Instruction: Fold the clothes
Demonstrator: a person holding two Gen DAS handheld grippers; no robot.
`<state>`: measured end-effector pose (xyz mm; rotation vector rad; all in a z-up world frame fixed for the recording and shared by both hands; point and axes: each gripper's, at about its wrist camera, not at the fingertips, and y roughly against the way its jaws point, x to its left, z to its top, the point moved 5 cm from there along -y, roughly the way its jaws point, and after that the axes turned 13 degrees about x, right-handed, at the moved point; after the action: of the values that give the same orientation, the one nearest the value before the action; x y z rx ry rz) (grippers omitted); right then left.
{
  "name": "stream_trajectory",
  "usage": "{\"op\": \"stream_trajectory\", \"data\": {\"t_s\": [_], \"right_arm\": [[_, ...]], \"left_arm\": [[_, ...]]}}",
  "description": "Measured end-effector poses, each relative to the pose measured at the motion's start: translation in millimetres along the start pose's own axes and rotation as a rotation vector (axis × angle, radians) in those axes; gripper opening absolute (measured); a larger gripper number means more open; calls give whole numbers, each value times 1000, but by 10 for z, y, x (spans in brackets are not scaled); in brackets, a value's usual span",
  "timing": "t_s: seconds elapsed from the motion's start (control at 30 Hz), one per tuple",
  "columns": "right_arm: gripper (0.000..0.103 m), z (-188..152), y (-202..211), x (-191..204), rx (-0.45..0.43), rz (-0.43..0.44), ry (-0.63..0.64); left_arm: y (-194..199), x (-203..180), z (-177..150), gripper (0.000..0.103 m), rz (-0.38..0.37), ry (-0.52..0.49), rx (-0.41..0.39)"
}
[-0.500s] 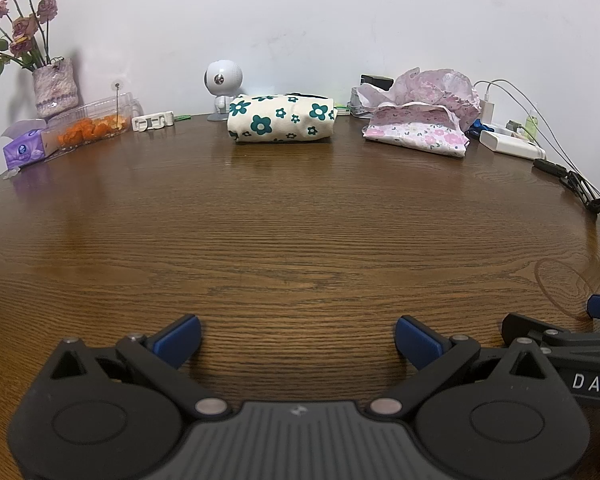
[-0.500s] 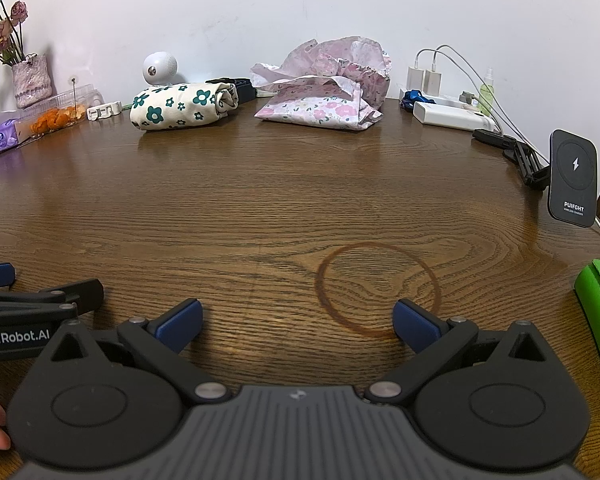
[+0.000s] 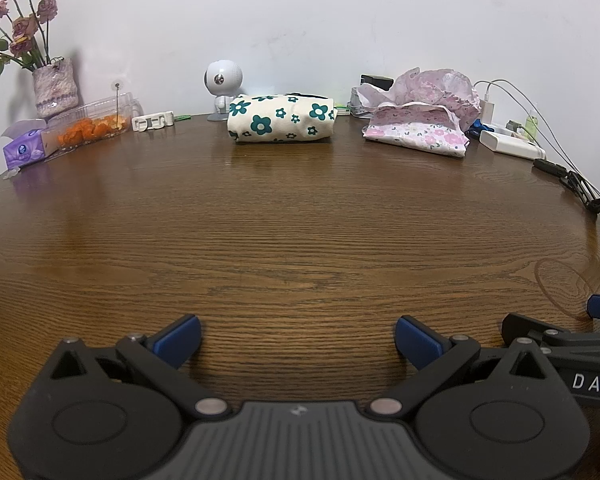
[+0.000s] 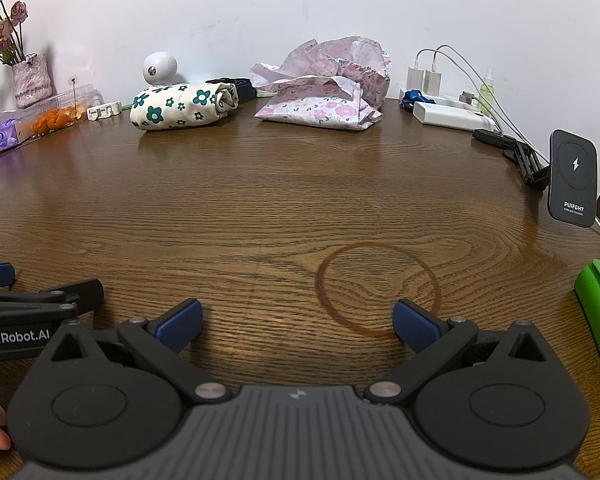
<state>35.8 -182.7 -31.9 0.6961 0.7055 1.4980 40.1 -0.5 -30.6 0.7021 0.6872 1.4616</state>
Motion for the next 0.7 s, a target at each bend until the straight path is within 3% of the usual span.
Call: {"op": "stream_trajectory", "data": {"t_s": [0.7], "right_arm": [[102,-12,19,-2,0,8,13]], "left_arm": [[16,-32,26,103,7,1,-1]]}}
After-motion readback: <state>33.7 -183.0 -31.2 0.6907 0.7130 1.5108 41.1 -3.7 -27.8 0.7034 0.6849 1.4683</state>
